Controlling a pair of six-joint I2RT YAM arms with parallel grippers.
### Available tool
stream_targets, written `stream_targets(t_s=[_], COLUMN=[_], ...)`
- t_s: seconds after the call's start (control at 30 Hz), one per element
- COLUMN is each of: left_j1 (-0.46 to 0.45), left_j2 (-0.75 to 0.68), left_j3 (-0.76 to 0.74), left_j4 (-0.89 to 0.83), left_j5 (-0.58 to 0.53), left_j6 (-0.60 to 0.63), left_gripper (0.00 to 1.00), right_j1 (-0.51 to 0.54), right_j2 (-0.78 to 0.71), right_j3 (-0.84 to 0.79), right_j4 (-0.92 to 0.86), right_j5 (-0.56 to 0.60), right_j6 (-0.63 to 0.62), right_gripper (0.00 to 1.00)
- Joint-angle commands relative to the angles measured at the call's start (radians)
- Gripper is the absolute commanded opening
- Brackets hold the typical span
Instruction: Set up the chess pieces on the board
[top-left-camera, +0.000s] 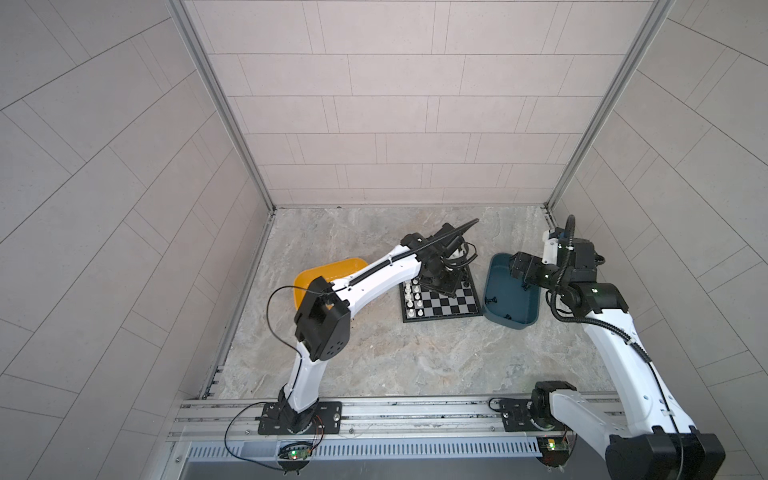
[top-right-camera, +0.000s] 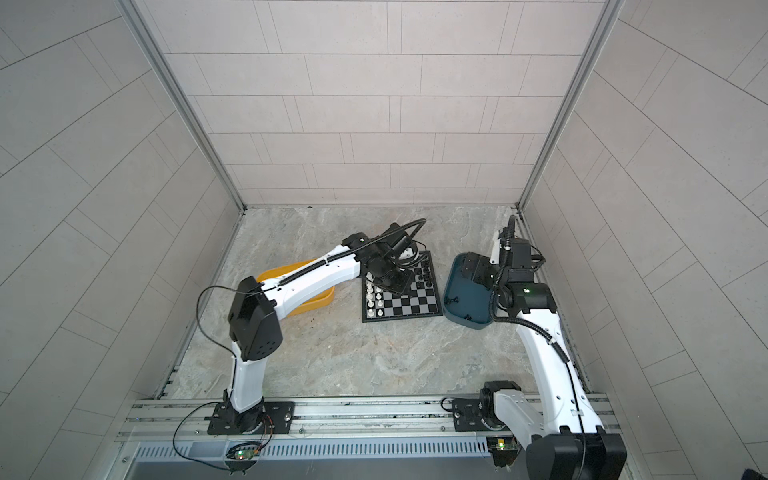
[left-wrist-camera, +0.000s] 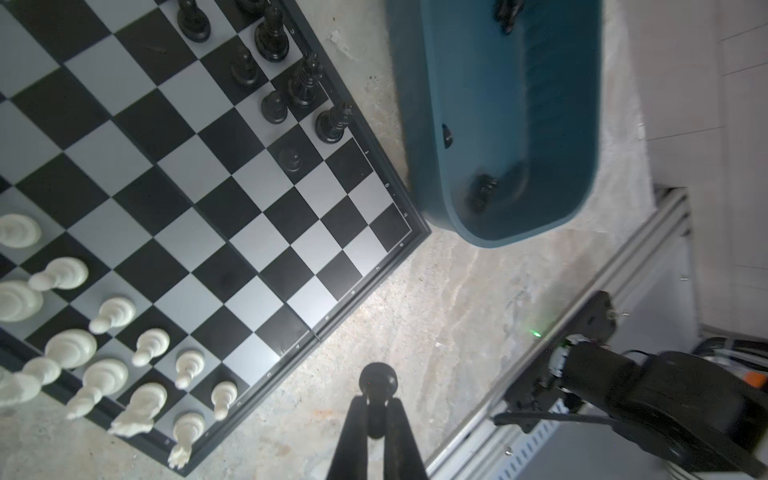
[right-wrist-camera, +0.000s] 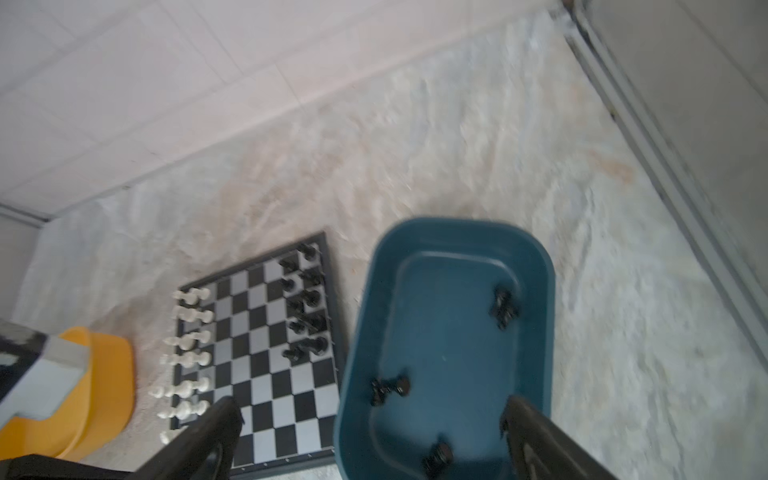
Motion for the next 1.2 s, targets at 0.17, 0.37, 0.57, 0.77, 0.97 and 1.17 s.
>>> stream_targets(t_s=[0.17,0.37,0.57,0.77,0.97,1.17], left_j1=[-0.041,-0.044,-0.044,-0.044,-0.045,-0.047], left_j2=[0.231,0.325,0.351,0.380,0.406,0.421], left_j3=[0.227,0.305,0.332,0.370,0.401,0.415], left_j4=[-0.116,-0.083,-0.045,-0.048,-0.051,-0.050], left_j5=[-0.196,-0.227,-0.256,-0.279,-0.280,-0.287], left_j6=[0.028,-0.006,-0.029,-0.030,-0.026,-0.020], left_gripper=[0.00,0.00,0.00,0.00,0.00,0.01], right_j1=[-0.001,0.015,0.028,0.029,0.030,0.030], right_j2=[-0.048,-0.063,-0.054,-0.035,-0.032,-0.031], right_j3=[-0.074,-0.090,-0.094,-0.092,-0.085,-0.082], right_j4=[-0.040,-0.067,-0.062,-0.053,-0.058,-0.063], right_j5=[0.087,0.089,0.078,0.062,0.060,0.055], right_j6=[0.159,0.123,0.108,0.099,0.088,0.084], right_gripper=[0.99,0.99,0.99,0.99,0.99,0.99])
